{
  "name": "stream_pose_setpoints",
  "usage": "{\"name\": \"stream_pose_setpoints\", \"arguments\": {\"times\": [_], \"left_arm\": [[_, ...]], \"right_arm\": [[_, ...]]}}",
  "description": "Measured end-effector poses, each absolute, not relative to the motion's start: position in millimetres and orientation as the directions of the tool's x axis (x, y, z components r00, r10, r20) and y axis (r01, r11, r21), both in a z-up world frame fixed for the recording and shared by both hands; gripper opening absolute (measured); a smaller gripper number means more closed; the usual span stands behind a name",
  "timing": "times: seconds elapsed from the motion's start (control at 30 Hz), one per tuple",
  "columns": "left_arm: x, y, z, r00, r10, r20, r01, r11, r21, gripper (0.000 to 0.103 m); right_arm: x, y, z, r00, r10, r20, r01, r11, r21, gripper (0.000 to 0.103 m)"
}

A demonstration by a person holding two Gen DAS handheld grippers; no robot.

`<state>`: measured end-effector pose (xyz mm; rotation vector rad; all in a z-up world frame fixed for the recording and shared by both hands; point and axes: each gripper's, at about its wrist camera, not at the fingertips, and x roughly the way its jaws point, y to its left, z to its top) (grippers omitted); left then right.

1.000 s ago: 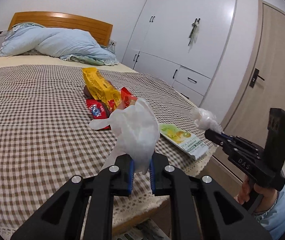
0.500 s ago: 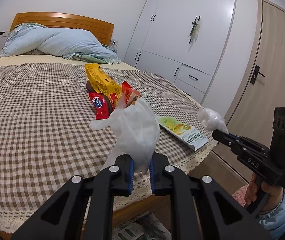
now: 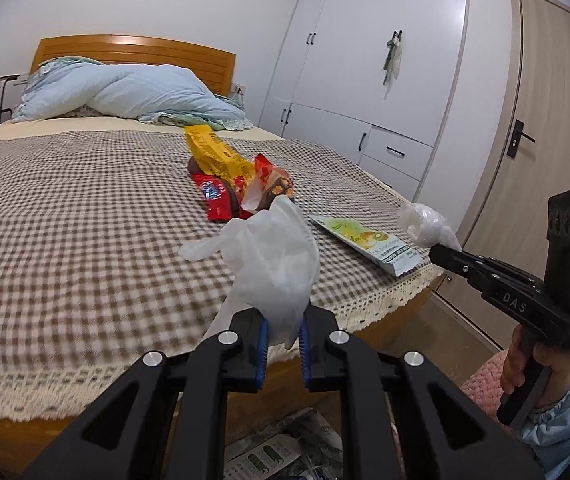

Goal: Collect trash
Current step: 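Carry the glove with left while right carries the plastic bag down to the trash bag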

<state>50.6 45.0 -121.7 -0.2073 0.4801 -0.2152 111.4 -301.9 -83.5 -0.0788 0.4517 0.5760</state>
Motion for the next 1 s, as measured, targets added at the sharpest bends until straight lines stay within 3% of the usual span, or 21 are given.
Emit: {"name": "stream_pose_setpoints", "arguments": {"times": [0.37, 1.0], "left_arm": [[18, 56, -141, 0.857, -0.227, -0.463, 0.092, 0.951, -0.296, 0.010], [-10, 32, -154, 0.828, -0.248, -0.503, 0.096, 0.947, -0.308, 0.010]], "right_arm": [[85, -304, -95, 0.715, 0.539, -0.445, -0.584, 0.810, 0.043, 0.007], [46, -314, -138, 0.619, 0.553, -0.558, -0.631, 0.773, 0.066, 0.007]]}}
